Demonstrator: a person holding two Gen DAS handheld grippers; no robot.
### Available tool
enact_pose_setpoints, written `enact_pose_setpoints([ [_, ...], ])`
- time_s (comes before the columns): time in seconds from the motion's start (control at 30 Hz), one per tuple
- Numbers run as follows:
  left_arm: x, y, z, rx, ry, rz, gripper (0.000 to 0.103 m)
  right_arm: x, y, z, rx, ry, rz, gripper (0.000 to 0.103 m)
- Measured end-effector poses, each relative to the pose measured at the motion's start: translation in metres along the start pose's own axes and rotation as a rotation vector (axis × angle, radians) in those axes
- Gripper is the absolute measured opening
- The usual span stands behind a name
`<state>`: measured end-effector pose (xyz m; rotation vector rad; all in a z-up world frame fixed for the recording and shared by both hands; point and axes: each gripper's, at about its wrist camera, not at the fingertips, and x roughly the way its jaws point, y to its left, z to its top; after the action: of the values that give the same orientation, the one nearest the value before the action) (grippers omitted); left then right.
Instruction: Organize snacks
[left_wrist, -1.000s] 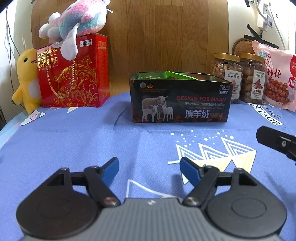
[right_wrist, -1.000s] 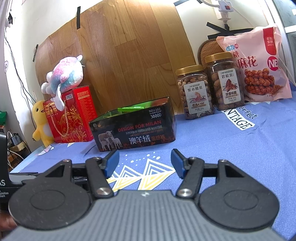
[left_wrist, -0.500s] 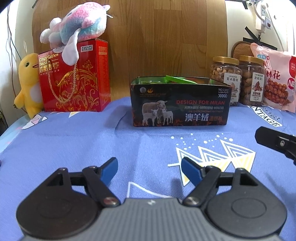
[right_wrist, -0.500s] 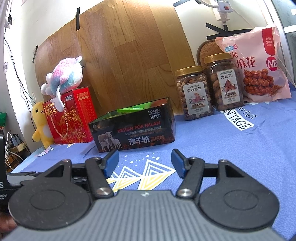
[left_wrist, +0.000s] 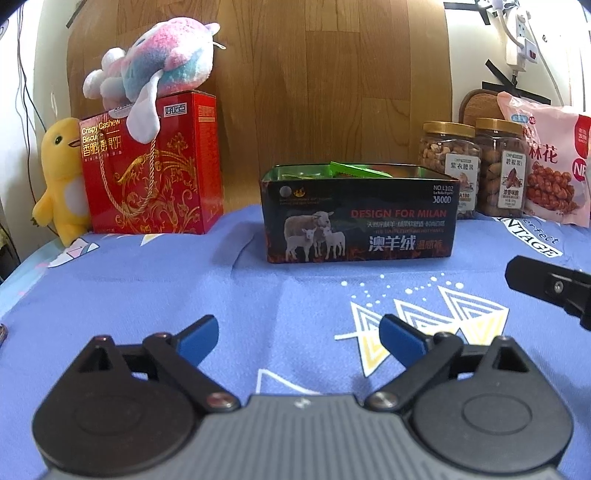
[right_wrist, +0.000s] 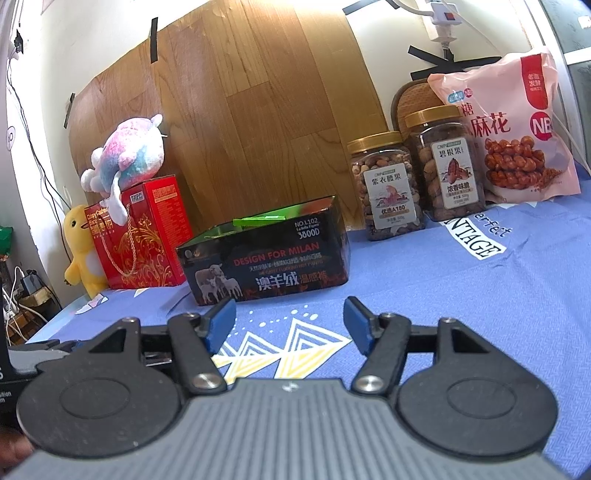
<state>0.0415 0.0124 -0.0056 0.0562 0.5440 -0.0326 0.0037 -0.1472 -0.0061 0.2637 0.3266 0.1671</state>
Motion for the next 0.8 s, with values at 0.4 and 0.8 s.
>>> enact_pose_setpoints([
  [0.4, -0.0005, -0.0005, -0.0004, 0.000, -0.004, 0.004, 0.100, -0.0004, -0.0004, 0.0002, 0.001, -0.001, 0.000, 0.069],
  [0.8, -0.0012, -0.0008, -0.0008, -0.001, -0.007, 0.001, 0.103, -0.0007, -0.0004, 0.0000, 0.002, -0.002, 0.000, 0.070],
])
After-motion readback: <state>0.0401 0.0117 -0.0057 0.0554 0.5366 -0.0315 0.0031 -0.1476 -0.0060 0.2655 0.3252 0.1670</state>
